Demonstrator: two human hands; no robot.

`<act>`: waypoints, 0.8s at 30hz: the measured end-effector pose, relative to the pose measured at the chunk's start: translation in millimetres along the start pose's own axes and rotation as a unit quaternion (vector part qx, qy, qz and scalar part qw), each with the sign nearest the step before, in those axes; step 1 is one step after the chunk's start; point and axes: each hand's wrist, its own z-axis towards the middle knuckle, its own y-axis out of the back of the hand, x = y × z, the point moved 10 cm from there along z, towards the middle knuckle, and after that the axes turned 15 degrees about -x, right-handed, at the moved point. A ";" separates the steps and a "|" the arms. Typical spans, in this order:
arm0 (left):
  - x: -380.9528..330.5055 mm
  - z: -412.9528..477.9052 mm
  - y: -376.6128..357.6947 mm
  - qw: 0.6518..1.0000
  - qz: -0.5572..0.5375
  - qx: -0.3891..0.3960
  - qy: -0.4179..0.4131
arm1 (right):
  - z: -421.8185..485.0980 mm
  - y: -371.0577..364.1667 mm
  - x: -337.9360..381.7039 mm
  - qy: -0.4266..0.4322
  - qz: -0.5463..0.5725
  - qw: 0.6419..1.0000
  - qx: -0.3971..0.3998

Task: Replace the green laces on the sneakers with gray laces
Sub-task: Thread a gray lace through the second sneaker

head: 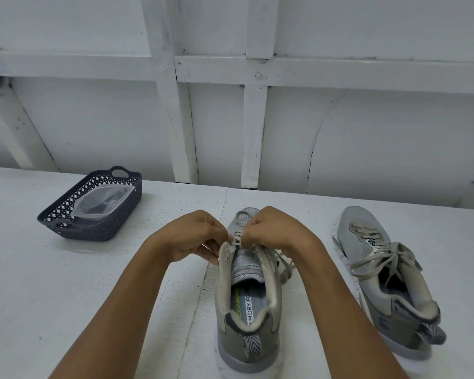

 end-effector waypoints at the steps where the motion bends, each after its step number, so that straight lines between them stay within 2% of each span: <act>1: 0.1 0.0 0.3 1.000 0.000 -0.001 0.001 | -0.2 -0.6 0.5 0.000 -0.003 1.000 0.003; 14: -0.2 -0.6 -1.4 1.000 0.005 -0.001 0.005 | -3.4 -0.4 9.9 0.025 -0.067 0.997 0.032; 20: -3.8 -1.6 -1.3 0.999 0.032 -0.001 -0.010 | 0.5 -8.3 12.1 0.041 -0.059 0.997 0.023; 24: -1.6 -5.3 3.0 0.999 0.037 0.027 -0.030 | -0.2 -8.7 12.4 0.066 -0.049 0.996 0.017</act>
